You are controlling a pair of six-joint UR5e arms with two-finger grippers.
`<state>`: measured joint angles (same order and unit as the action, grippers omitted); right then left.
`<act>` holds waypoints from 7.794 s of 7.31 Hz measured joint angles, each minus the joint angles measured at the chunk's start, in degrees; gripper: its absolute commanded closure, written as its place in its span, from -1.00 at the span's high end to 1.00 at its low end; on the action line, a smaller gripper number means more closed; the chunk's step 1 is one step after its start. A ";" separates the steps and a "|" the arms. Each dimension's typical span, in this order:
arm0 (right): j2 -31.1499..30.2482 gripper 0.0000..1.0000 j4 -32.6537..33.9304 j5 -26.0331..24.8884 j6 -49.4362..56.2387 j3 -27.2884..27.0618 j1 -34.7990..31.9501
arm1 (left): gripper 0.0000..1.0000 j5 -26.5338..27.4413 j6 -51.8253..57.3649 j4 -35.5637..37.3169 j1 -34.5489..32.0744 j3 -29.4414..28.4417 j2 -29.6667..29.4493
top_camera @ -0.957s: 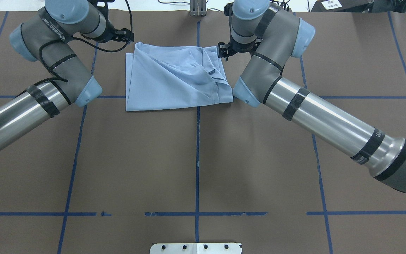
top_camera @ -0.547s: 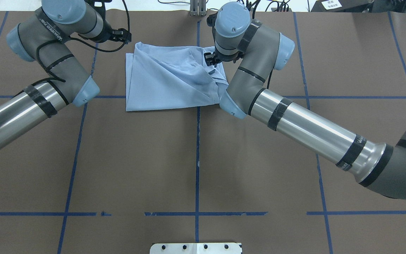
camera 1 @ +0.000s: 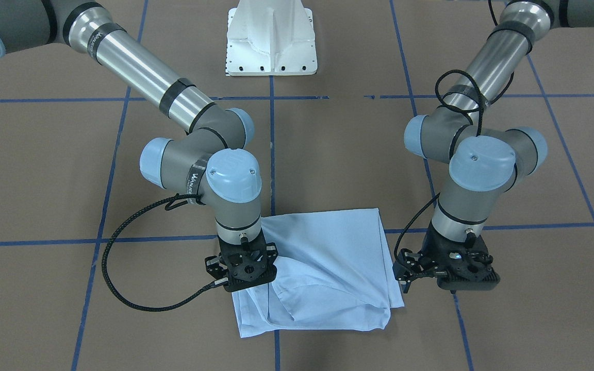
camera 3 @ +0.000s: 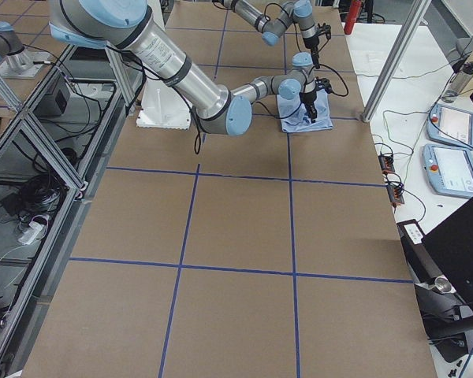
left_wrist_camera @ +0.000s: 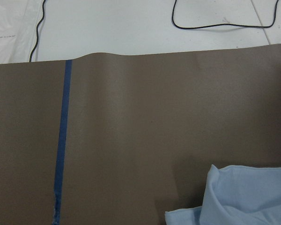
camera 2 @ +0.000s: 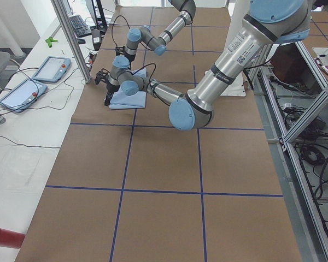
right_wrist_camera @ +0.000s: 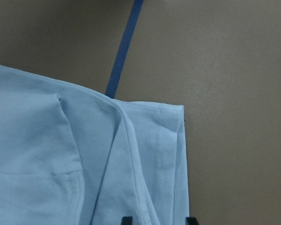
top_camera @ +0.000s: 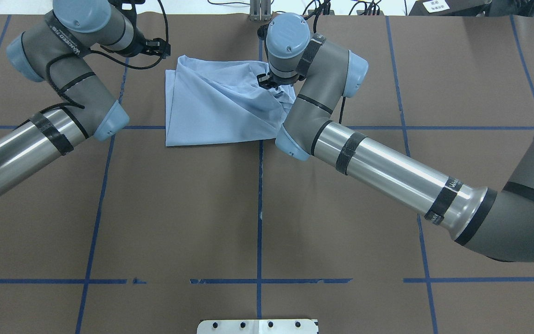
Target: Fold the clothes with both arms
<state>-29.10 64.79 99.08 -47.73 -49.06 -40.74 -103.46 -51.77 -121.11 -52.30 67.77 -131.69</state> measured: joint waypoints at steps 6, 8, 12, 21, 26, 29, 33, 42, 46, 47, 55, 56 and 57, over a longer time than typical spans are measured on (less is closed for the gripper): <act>0.29 -1.00 -2.45 0.13 0.01 2.03 0.39 | 1.00 0.01 -0.42 0.08 0.06 -0.01 -0.09; 0.17 -1.00 -2.39 -1.27 0.29 2.12 0.38 | 1.00 0.01 -0.74 0.09 0.15 -0.01 -0.19; 0.02 -1.00 -2.37 -14.28 3.04 3.08 0.01 | 1.00 0.01 -0.96 0.09 0.21 -0.01 -0.39; -5.09 1.00 -0.03 -9.97 5.61 -5.29 -4.61 | 1.00 -2.60 -0.41 0.53 -0.68 3.22 0.79; -9.40 1.00 3.86 0.40 6.07 -13.48 -7.62 | 1.00 -6.16 2.05 0.82 -3.23 11.61 8.01; 0.06 0.99 -7.05 -6.18 -2.25 1.27 -3.45 | 1.00 -6.06 2.52 0.73 -3.25 11.32 8.33; 8.29 0.77 -17.98 -10.76 -8.70 16.42 0.14 | 1.00 -6.05 2.63 0.47 -3.25 10.63 8.47; 9.49 -0.31 -26.28 -12.08 -10.28 22.23 2.06 | 1.00 -6.05 2.58 0.42 -3.22 10.35 8.45; 9.83 -0.45 -26.94 -12.24 -10.28 22.68 2.10 | 1.00 -6.05 2.55 0.27 -3.17 9.50 8.34; 10.06 -0.47 -26.93 -12.27 -10.28 22.85 2.12 | 1.00 -6.05 2.55 0.27 -3.17 9.38 8.34; 10.87 0.99 -21.99 -10.74 -10.45 20.65 1.48 | 1.00 -6.05 2.47 0.28 -3.16 9.15 8.18; 9.61 0.99 -16.96 -9.72 -10.41 15.96 1.26 | 1.00 -6.05 2.44 0.32 -3.17 9.23 8.16; 6.42 0.99 -12.34 -8.46 -10.15 9.37 1.03 | 1.00 -6.05 2.36 0.34 -3.20 9.34 8.21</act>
<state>-22.68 52.44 90.62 -57.88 -39.69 -39.71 -109.51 -49.40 -120.77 -55.50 77.12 -123.48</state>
